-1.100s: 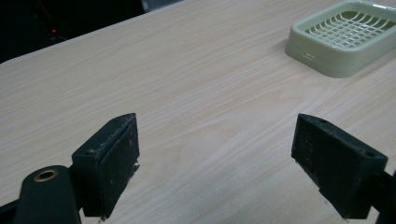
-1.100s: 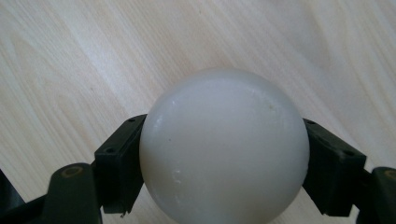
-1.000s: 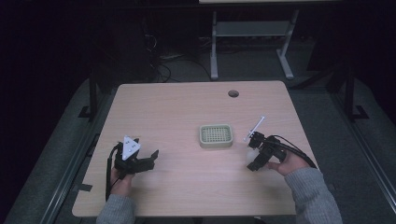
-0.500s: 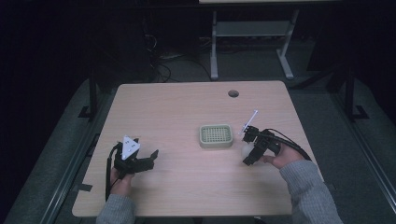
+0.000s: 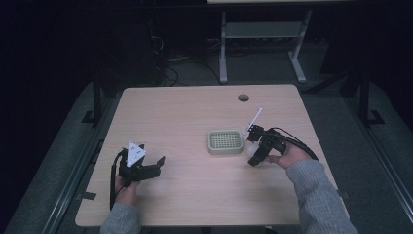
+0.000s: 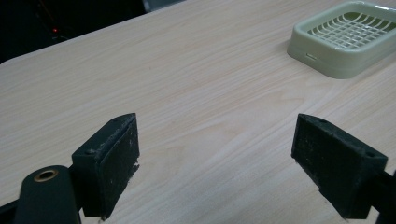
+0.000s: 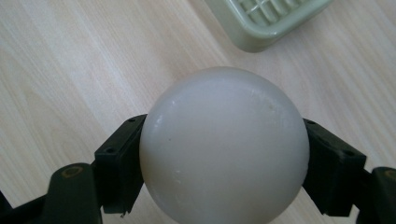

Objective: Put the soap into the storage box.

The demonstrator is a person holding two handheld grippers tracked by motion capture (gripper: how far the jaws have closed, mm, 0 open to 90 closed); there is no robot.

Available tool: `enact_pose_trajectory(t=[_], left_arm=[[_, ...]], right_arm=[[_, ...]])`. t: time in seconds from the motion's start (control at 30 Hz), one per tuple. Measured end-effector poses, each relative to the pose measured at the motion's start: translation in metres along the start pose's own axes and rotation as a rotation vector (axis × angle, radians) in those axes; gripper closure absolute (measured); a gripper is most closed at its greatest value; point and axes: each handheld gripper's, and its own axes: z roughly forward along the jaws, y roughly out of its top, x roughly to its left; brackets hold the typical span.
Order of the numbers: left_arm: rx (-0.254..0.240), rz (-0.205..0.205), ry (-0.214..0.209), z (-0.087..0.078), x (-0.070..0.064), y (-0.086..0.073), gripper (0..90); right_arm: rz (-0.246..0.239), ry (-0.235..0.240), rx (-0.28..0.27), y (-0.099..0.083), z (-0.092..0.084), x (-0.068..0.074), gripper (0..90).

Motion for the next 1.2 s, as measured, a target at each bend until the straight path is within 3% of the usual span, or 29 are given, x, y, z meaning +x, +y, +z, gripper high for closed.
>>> enact_pose_trajectory(t=[1.2], left_arm=[[-0.007, -0.005, 0.002, 0.000, 0.000, 0.000, 14.8]], right_arm=[[-0.031, 0.024, 0.018, 0.045, 0.001, -0.008, 23.3]])
